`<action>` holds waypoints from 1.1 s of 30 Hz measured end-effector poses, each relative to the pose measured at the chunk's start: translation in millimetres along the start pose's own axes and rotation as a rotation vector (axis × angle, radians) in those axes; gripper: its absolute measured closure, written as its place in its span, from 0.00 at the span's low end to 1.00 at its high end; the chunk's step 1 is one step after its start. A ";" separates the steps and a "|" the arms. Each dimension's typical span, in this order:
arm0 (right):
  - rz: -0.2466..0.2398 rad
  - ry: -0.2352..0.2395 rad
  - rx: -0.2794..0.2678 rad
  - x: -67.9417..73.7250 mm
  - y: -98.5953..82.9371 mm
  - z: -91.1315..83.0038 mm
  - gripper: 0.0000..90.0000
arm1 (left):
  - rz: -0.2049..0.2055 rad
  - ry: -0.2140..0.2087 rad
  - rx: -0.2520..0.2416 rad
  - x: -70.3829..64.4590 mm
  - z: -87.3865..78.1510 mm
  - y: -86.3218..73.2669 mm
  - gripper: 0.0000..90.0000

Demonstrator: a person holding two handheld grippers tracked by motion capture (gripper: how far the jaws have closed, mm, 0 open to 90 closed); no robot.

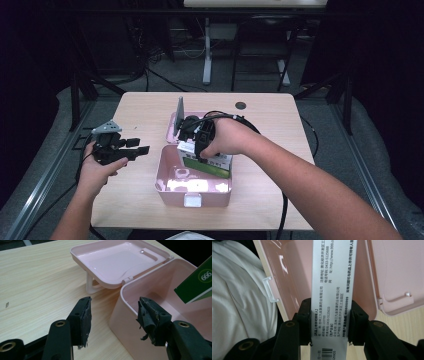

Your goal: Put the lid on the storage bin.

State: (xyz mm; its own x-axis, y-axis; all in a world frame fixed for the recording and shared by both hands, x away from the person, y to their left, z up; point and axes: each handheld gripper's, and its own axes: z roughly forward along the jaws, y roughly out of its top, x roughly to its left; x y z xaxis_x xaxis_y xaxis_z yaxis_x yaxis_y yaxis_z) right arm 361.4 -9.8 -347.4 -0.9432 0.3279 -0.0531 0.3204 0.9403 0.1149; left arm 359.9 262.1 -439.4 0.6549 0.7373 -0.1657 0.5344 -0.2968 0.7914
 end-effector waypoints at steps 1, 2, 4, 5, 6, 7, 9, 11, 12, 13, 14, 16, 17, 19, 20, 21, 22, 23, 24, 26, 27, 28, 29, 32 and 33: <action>-0.014 -0.003 -0.003 0.7 0.1 0.1 0.68 | 0.000 0.000 0.001 0.0 0.0 0.0 0.50; -0.027 -0.003 -0.004 1.5 0.2 0.3 0.68 | 0.000 0.000 0.002 0.1 0.2 0.0 0.50; -0.064 -0.004 -0.007 3.5 0.2 1.0 0.68 | -0.003 -0.002 0.004 0.2 0.4 -0.2 0.50; -0.074 -0.004 -0.005 4.5 0.6 1.4 0.68 | -0.004 -0.002 0.004 0.2 0.6 -0.3 0.50; -0.083 -0.002 -0.002 5.5 0.8 1.8 0.68 | -0.004 -0.002 0.005 0.3 0.7 -0.3 0.50; -0.093 0.002 -0.001 6.3 1.1 2.2 0.68 | -0.003 -0.002 0.005 0.4 0.7 -0.3 0.50; -0.106 0.006 -0.001 8.0 1.4 3.4 0.68 | -0.003 -0.001 0.004 0.6 0.8 -0.4 0.50; -0.126 0.004 0.003 9.7 1.9 4.0 0.68 | -0.004 -0.001 0.004 0.7 0.7 -0.5 0.50; -0.130 0.004 0.005 10.4 2.2 4.4 0.68 | -0.004 -0.001 0.004 0.7 0.6 -0.5 0.50; -0.141 0.004 0.006 10.8 2.6 4.8 0.67 | -0.005 -0.001 0.003 0.6 0.6 -0.5 0.50; -0.144 0.006 0.004 12.0 2.8 5.7 0.68 | -0.005 -0.001 0.003 0.5 0.4 -0.5 0.50; -0.158 0.006 0.011 13.7 3.4 7.4 0.67 | -0.006 -0.002 0.003 0.3 0.2 -0.6 0.50; -0.159 0.009 0.017 14.8 3.9 8.3 0.67 | -0.006 -0.002 0.003 0.3 0.2 -0.6 0.50; -0.163 0.013 0.022 16.3 4.6 10.6 0.67 | -0.006 -0.002 0.005 0.4 0.3 -0.7 0.50; -0.163 0.013 0.022 16.3 4.6 10.6 0.67 | -0.006 -0.002 0.005 0.4 0.3 -0.7 0.50; -0.171 0.017 0.025 17.4 5.4 13.6 0.68 | -0.006 -0.002 0.006 0.4 0.6 -0.8 0.50; -0.169 0.019 0.031 18.1 5.8 14.3 0.68 | -0.006 -0.002 0.006 0.4 0.6 -0.8 0.50; -0.172 0.020 0.034 18.8 6.0 15.8 0.68 | -0.005 -0.002 0.007 0.7 0.8 -0.9 0.50; -0.181 0.018 0.043 19.2 6.6 16.7 0.68 | -0.003 -0.003 0.008 0.9 0.9 -0.9 0.50; -0.184 0.019 0.053 20.8 7.8 18.5 0.68 | -0.002 -0.003 0.008 1.1 1.0 -0.9 0.50; -0.189 0.019 0.051 21.3 8.4 19.8 0.68 | -0.003 -0.003 0.008 1.1 1.0 -1.0 0.50; -0.196 0.018 0.056 21.7 9.3 20.5 0.68 | -0.003 -0.003 0.008 1.2 0.9 -0.9 0.50; -0.197 0.019 0.054 22.6 9.9 21.6 0.68 | -0.002 -0.003 0.008 1.2 0.7 -0.9 0.50; -0.214 0.015 0.065 25.0 12.0 24.4 0.68 | -0.003 -0.004 0.008 1.4 0.6 -1.0 0.50; -0.219 0.016 0.068 26.0 12.5 25.6 0.68 | -0.003 -0.004 0.008 1.3 0.8 -1.1 0.50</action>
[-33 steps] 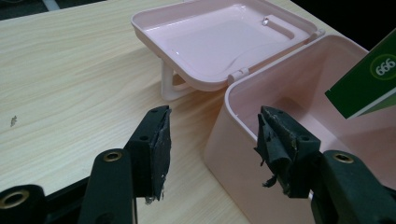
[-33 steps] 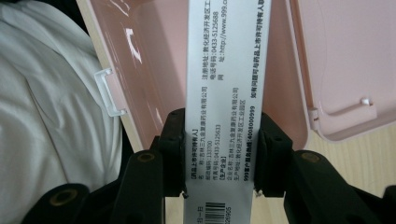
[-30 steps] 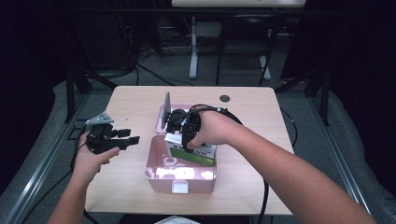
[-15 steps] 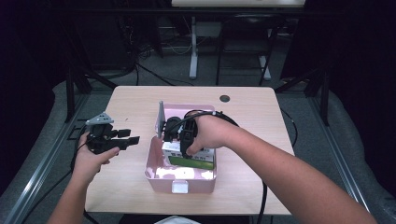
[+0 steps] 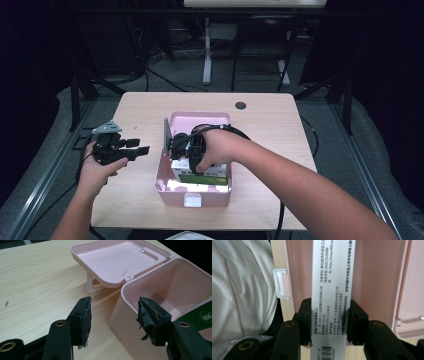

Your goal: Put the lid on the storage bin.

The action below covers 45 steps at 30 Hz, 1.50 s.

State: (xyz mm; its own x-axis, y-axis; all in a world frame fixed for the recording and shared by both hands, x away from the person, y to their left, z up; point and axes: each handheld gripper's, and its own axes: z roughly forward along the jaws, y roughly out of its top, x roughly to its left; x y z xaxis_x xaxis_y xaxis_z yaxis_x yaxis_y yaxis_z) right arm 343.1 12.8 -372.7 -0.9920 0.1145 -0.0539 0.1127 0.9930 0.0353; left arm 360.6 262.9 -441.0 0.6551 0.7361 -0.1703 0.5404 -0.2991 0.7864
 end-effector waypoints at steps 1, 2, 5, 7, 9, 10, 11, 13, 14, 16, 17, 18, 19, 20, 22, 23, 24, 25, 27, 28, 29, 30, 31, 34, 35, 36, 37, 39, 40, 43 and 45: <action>-0.006 -0.001 0.001 0.8 0.6 1.4 0.68 | -0.001 0.000 -0.001 -0.2 0.2 -0.1 0.50; -0.013 0.000 0.006 1.6 1.1 2.6 0.68 | -0.001 -0.001 0.000 -0.3 0.4 -0.2 0.50; -0.004 0.015 -0.008 3.0 0.7 7.3 0.68 | -0.001 0.003 0.000 -0.9 1.5 -0.5 0.50; -0.008 0.021 -0.004 4.3 0.2 10.5 0.68 | 0.000 0.001 0.002 -1.2 1.9 -0.6 0.50; -0.013 0.022 -0.001 5.1 -0.5 14.1 0.68 | 0.002 0.000 0.006 -1.5 2.1 -0.5 0.50; -0.013 0.024 -0.001 5.1 -1.1 15.9 0.68 | 0.002 0.000 0.005 -1.6 2.3 -0.5 0.50; -0.011 0.027 -0.002 5.0 -1.8 17.6 0.68 | 0.002 0.001 0.007 -1.6 2.5 -0.5 0.50; -0.016 0.027 0.006 4.8 -2.7 19.9 0.68 | 0.001 0.002 0.005 -1.5 3.2 -0.8 0.50; -0.016 0.027 0.006 4.5 -3.2 20.9 0.68 | 0.000 0.002 0.006 -1.4 3.5 -0.9 0.50; -0.012 0.030 0.002 3.7 -4.3 22.4 0.68 | -0.001 0.002 0.008 -1.3 3.7 -1.2 0.50; -0.007 0.035 -0.002 3.6 -4.7 23.3 0.68 | 0.001 0.001 0.008 -1.1 3.9 -1.2 0.50; -0.007 0.036 -0.002 3.6 -5.0 24.3 0.68 | 0.000 0.001 0.009 -1.1 4.0 -1.2 0.50; -0.012 0.037 0.002 3.4 -5.1 25.2 0.68 | 0.000 0.001 0.009 -1.1 4.2 -1.3 0.50; -0.012 0.038 0.003 4.0 -5.0 26.3 0.68 | 0.000 0.001 0.009 -1.1 4.3 -1.3 0.50; -0.019 0.039 0.010 4.4 -4.9 28.8 0.68 | -0.002 0.001 0.010 -1.4 4.5 -1.4 0.50; -0.018 0.041 0.006 4.8 -4.8 30.6 0.68 | -0.002 0.000 0.010 -1.4 4.6 -1.4 0.50; -0.025 0.041 0.009 4.8 -4.6 32.1 0.68 | -0.002 0.000 0.011 -1.4 4.7 -1.4 0.50; -0.032 0.040 0.018 5.2 -4.1 33.1 0.68 | 0.001 -0.001 0.011 -1.1 4.8 -1.4 0.50; -0.030 0.044 0.016 5.4 -3.4 35.9 0.68 | 0.001 -0.001 0.012 -1.0 5.0 -1.5 0.50; -0.030 0.049 0.013 5.1 -3.3 37.7 0.68 | 0.001 -0.001 0.012 -0.8 5.1 -1.6 0.50; -0.028 0.054 0.011 5.2 -3.0 39.1 0.68 | -0.003 0.000 0.007 -0.9 5.5 -1.9 0.50; -0.028 0.058 0.014 5.5 -2.7 40.3 0.68 | -0.004 0.000 0.012 -0.7 5.3 -1.8 0.50; -0.030 0.061 0.021 5.8 -2.1 41.1 0.68 | -0.005 0.001 0.013 -0.5 5.4 -1.9 0.50; -0.044 0.068 0.024 6.8 -0.9 45.1 0.68 | -0.003 0.001 0.014 0.2 6.0 -2.0 0.50; -0.042 0.072 0.023 7.1 -0.6 46.3 0.68 | -0.002 0.001 0.016 0.4 6.3 -2.1 0.50; -0.046 0.074 0.023 6.8 -0.6 47.3 0.68 | -0.003 0.000 0.016 0.5 6.5 -2.1 0.50; -0.047 0.075 0.026 7.1 -0.4 48.5 0.68 | -0.003 0.000 0.017 0.4 6.7 -2.2 0.50; -0.052 0.072 0.029 7.0 -0.4 50.3 0.68 | -0.004 -0.001 0.018 0.4 7.2 -2.4 0.50; -0.048 0.074 0.029 6.8 -0.5 50.9 0.68 | -0.003 -0.002 0.021 0.6 7.3 -2.4 0.50; -0.030 0.094 0.020 5.3 -2.4 54.2 0.68 | -0.004 -0.001 0.020 0.4 7.7 -2.6 0.50; -0.035 0.095 0.021 5.2 -3.3 56.9 0.68 | -0.002 -0.002 0.022 0.5 7.3 -2.4 0.50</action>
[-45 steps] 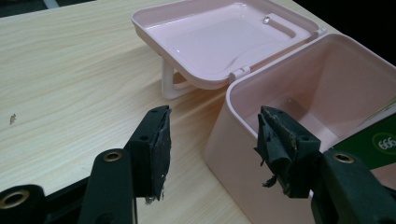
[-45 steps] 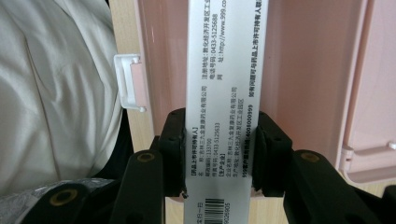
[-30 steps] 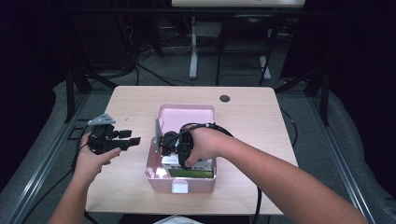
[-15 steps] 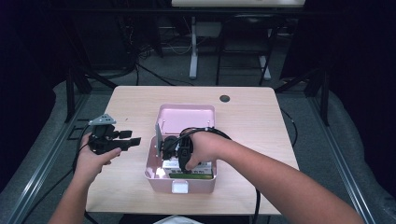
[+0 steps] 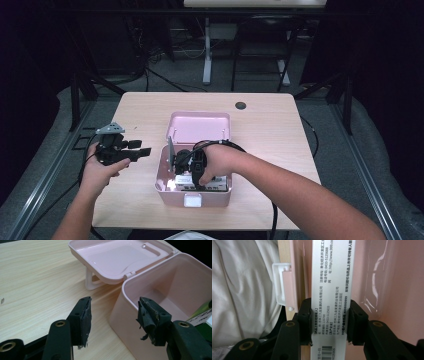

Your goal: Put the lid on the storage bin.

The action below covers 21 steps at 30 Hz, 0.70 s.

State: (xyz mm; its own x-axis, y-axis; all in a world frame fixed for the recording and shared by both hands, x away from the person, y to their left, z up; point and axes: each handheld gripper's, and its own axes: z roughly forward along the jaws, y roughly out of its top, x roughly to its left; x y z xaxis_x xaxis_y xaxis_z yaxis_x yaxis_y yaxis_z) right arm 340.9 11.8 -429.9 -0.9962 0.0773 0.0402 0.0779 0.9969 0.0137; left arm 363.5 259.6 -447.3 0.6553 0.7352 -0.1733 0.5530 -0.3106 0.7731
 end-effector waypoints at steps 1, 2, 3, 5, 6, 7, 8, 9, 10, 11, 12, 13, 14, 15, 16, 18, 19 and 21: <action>-0.005 -0.002 0.002 -0.2 -0.4 1.4 0.68 | -0.001 0.000 0.000 -0.1 -0.1 0.1 0.50; -0.001 0.000 0.005 -0.4 -0.6 2.3 0.68 | 0.000 0.000 0.001 0.0 -0.1 0.1 0.50; -0.002 0.000 0.005 -0.8 -0.8 3.5 0.68 | -0.001 0.000 0.000 -0.1 -0.1 0.1 0.50; -0.004 0.003 0.010 -1.3 -0.7 4.9 0.68 | 0.000 0.000 0.000 -0.1 0.0 0.2 0.50; -0.006 0.004 0.010 -1.5 -0.5 5.4 0.68 | 0.000 0.000 0.001 -0.1 0.0 0.2 0.50; -0.006 0.003 0.010 -1.6 -0.3 6.0 0.68 | 0.000 0.000 0.000 -0.1 -0.2 0.2 0.50; -0.010 0.003 0.016 -1.6 0.0 6.6 0.68 | -0.002 0.005 -0.011 -0.3 0.4 -0.1 0.50; -0.013 0.002 0.017 -1.5 0.3 7.6 0.68 | -0.003 -0.001 -0.001 -0.2 -0.7 0.3 0.50; -0.015 0.002 0.015 -1.8 0.2 9.0 0.68 | -0.001 0.002 -0.006 -0.1 -0.7 0.2 0.50; -0.008 0.004 0.013 -1.6 0.2 10.6 0.68 | 0.000 0.002 -0.006 0.0 -0.9 0.3 0.50; -0.009 0.008 0.011 -2.0 -0.2 12.5 0.68 | 0.000 0.003 -0.006 0.1 -1.2 0.3 0.50; -0.006 0.010 0.014 -2.3 -0.5 14.5 0.68 | 0.001 0.004 -0.006 0.2 -1.4 0.3 0.50; -0.005 0.008 0.017 -2.4 -0.8 16.4 0.68 | -0.002 0.003 -0.007 0.0 -1.4 0.2 0.50; -0.010 0.007 0.020 -3.0 -1.2 18.2 0.68 | 0.001 0.003 -0.006 0.1 -1.5 0.3 0.50; -0.009 0.007 0.022 -3.3 -1.3 19.7 0.68 | 0.000 0.003 -0.007 0.0 -1.3 0.3 0.50; -0.012 0.009 0.025 -4.1 -1.2 21.8 0.68 | 0.000 0.003 -0.005 -0.1 -0.8 0.3 0.50; -0.011 0.009 0.026 -4.3 -1.1 22.2 0.68 | 0.001 0.000 -0.001 -0.2 -0.8 0.4 0.50; -0.011 0.013 0.029 -4.7 -0.8 23.0 0.68 | 0.001 0.000 0.000 -0.3 -0.6 0.4 0.50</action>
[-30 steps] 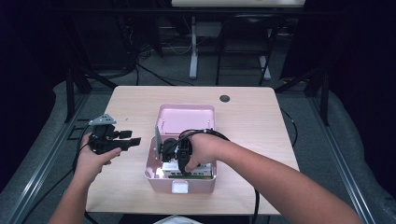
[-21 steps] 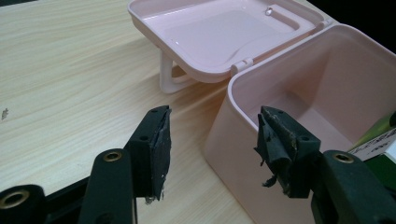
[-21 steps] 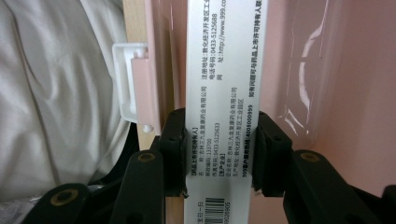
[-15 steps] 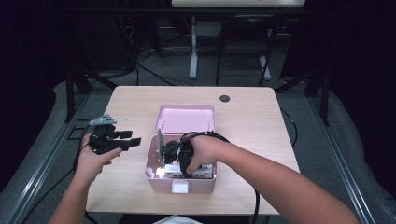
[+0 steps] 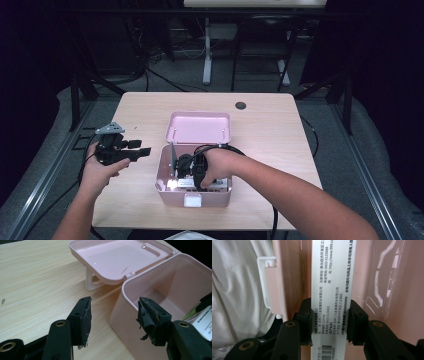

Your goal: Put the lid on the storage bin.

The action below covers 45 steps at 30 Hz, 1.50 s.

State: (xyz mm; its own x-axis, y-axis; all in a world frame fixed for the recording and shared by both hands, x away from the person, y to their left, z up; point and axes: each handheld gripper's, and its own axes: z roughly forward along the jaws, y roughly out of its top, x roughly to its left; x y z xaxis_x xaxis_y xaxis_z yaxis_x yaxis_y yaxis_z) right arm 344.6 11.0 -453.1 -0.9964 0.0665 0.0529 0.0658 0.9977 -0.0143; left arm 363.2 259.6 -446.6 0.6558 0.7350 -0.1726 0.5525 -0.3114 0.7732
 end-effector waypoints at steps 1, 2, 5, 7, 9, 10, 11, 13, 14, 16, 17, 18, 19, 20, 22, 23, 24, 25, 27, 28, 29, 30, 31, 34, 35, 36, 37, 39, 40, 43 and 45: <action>0.001 0.001 -0.001 -0.3 -0.1 0.7 0.68 | 0.000 0.000 0.000 0.0 0.1 0.0 0.50; 0.005 0.003 -0.002 -0.5 -0.3 1.9 0.68 | 0.001 0.000 0.000 0.0 0.1 0.0 0.50; 0.008 0.007 -0.002 -0.9 -0.9 6.5 0.68 | 0.000 0.000 -0.002 0.0 -0.1 -0.1 0.50; 0.009 0.008 -0.001 -1.7 -1.2 9.2 0.68 | 0.001 0.000 -0.002 0.0 -0.3 -0.1 0.50; 0.008 0.014 -0.002 -2.6 -1.5 11.3 0.68 | 0.000 0.001 -0.003 0.0 -0.4 0.0 0.50; 0.008 0.015 -0.001 -3.1 -1.6 12.1 0.68 | 0.000 0.001 -0.003 0.0 -0.4 0.0 0.50; 0.001 0.015 0.000 -3.9 -1.6 12.8 0.68 | 0.000 0.001 -0.003 0.1 -0.4 0.0 0.50; -0.003 0.019 0.001 -4.8 -1.7 13.6 0.68 | 0.000 0.003 -0.005 0.1 -0.3 0.0 0.50; -0.002 0.020 0.002 -5.0 -1.6 14.1 0.68 | 0.000 0.003 -0.005 0.2 -0.3 0.0 0.50; -0.003 0.025 0.005 -5.6 -1.3 15.3 0.68 | 0.000 0.004 -0.006 0.3 -0.3 0.0 0.50; 0.000 0.024 0.004 -5.7 -1.2 16.1 0.68 | 0.001 0.004 -0.006 0.3 -0.3 0.0 0.50; 0.002 0.025 0.003 -5.9 -1.3 17.3 0.68 | 0.001 0.003 -0.005 0.3 -0.3 0.0 0.50; -0.001 0.028 0.005 -6.2 -1.3 18.5 0.68 | 0.001 0.003 -0.005 0.3 -0.3 0.0 0.50; -0.001 0.029 0.006 -6.1 -1.4 20.0 0.68 | 0.001 0.003 -0.005 0.4 -0.3 -0.1 0.50; 0.001 0.030 0.004 -6.5 -1.5 22.4 0.68 | -0.004 0.004 -0.006 0.3 -0.2 -0.2 0.50; 0.002 0.031 0.002 -7.1 -1.8 23.0 0.68 | -0.002 0.004 -0.005 0.4 -0.2 -0.2 0.50; 0.005 0.032 0.002 -7.3 -1.9 23.0 0.68 | -0.003 0.004 -0.005 0.4 -0.1 -0.3 0.50; 0.005 0.032 0.001 -7.6 -2.0 23.0 0.68 | -0.004 0.004 -0.007 0.4 0.2 -0.4 0.50; 0.008 0.033 0.002 -7.7 -2.1 23.1 0.68 | -0.002 0.006 -0.010 0.4 0.8 -0.5 0.50; 0.008 0.033 0.002 -7.7 -2.1 23.1 0.68 | -0.002 0.006 -0.010 0.4 0.8 -0.5 0.50; 0.009 0.033 0.003 -7.7 -2.1 23.2 0.68 | 0.000 0.002 -0.003 0.5 0.4 -0.3 0.50; 0.015 0.034 0.001 -7.8 -2.3 23.5 0.68 | 0.000 0.001 0.002 0.3 0.1 -0.1 0.50; 0.018 0.035 0.001 -8.0 -2.5 23.6 0.67 | 0.000 0.000 0.002 0.3 0.1 -0.1 0.50; 0.024 0.040 0.004 -8.9 -3.6 24.0 0.67 | 0.000 0.001 0.001 0.5 0.1 -0.2 0.50; 0.030 0.040 0.001 -9.1 -3.8 23.9 0.66 | 0.000 0.001 0.001 0.6 0.1 -0.3 0.50; 0.035 0.044 0.000 -9.4 -4.0 23.4 0.66 | 0.000 0.001 0.001 0.6 0.1 -0.3 0.50; 0.036 0.046 -0.002 -9.1 -4.2 22.9 0.66 | -0.004 0.002 -0.001 0.4 0.3 -0.4 0.50; 0.038 0.045 -0.001 -8.6 -4.1 22.4 0.66 | -0.001 0.002 0.000 0.5 0.3 -0.4 0.50; 0.047 0.046 -0.007 -7.9 -4.2 21.2 0.65 | 0.000 0.001 0.001 0.4 0.4 -0.2 0.50; 0.042 0.045 -0.015 -7.9 -5.0 18.4 0.67 | 0.000 0.003 -0.001 0.1 0.7 -0.4 0.50; 0.035 0.041 -0.017 -7.0 -5.6 18.1 0.67 | 0.000 0.003 -0.001 0.0 0.6 -0.4 0.50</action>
State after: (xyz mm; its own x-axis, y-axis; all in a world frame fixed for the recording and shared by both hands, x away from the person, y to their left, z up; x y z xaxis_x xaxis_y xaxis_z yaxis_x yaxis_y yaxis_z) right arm 350.2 4.8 -471.4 -0.9904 0.1017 0.0936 0.1022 0.9948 0.0006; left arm 363.3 259.4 -447.3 0.6540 0.7370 -0.1708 0.5520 -0.3105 0.7739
